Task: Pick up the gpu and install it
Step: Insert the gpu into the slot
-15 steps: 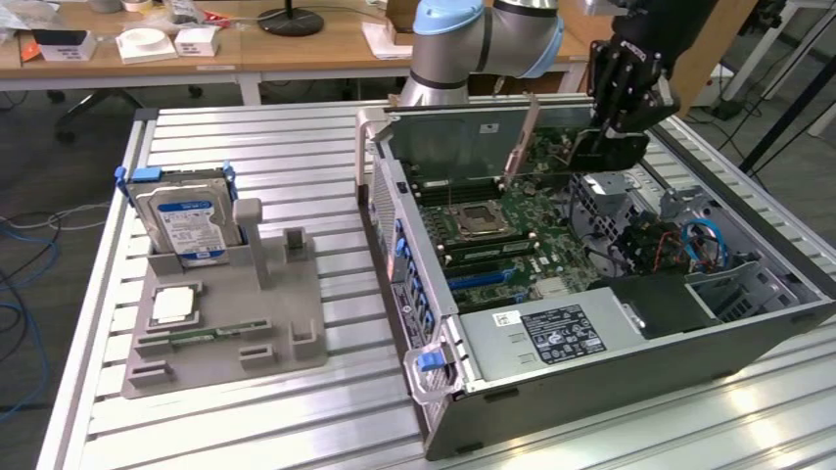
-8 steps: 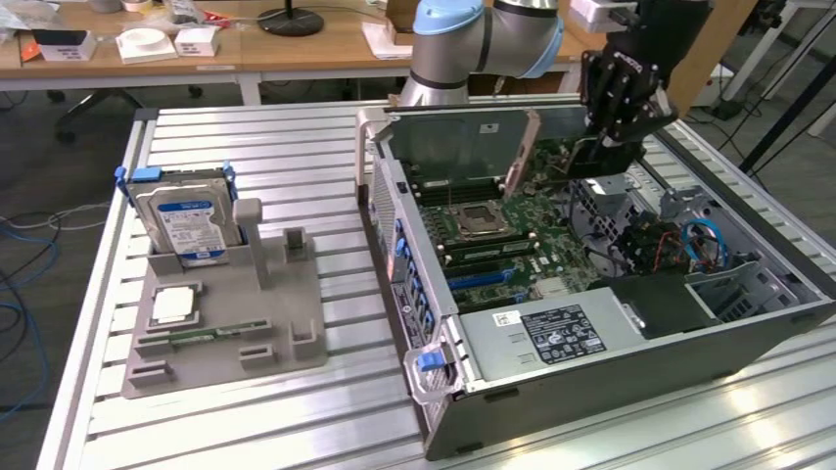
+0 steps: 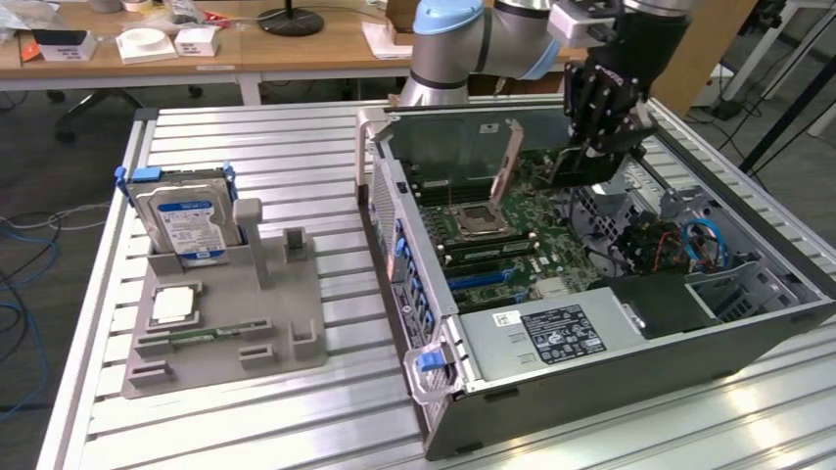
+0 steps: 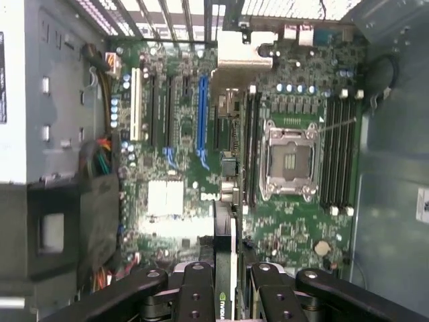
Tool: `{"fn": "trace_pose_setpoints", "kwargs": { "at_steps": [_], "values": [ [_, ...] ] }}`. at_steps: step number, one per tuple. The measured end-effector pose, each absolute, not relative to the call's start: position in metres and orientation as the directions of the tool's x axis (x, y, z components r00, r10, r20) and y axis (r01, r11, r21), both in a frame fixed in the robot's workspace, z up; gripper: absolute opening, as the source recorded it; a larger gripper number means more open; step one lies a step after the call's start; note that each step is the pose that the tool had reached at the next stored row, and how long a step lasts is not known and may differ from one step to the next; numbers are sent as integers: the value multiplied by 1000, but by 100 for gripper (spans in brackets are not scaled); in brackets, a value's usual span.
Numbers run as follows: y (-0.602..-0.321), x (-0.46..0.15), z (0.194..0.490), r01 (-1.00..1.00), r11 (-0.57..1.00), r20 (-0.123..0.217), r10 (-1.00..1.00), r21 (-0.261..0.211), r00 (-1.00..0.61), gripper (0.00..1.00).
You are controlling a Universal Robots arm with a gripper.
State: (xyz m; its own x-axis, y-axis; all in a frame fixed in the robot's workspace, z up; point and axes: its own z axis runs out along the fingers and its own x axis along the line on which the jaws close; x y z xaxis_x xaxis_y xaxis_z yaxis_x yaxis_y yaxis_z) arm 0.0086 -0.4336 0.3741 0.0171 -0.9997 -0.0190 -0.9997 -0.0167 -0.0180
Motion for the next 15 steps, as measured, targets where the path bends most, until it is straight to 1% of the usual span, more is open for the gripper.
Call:
{"fn": "trace_pose_setpoints", "kwargs": {
  "at_steps": [15],
  "values": [
    [-434, 5, 372, -1000, -17, -19, -1000, -18, 17, 26]
  ]
}}
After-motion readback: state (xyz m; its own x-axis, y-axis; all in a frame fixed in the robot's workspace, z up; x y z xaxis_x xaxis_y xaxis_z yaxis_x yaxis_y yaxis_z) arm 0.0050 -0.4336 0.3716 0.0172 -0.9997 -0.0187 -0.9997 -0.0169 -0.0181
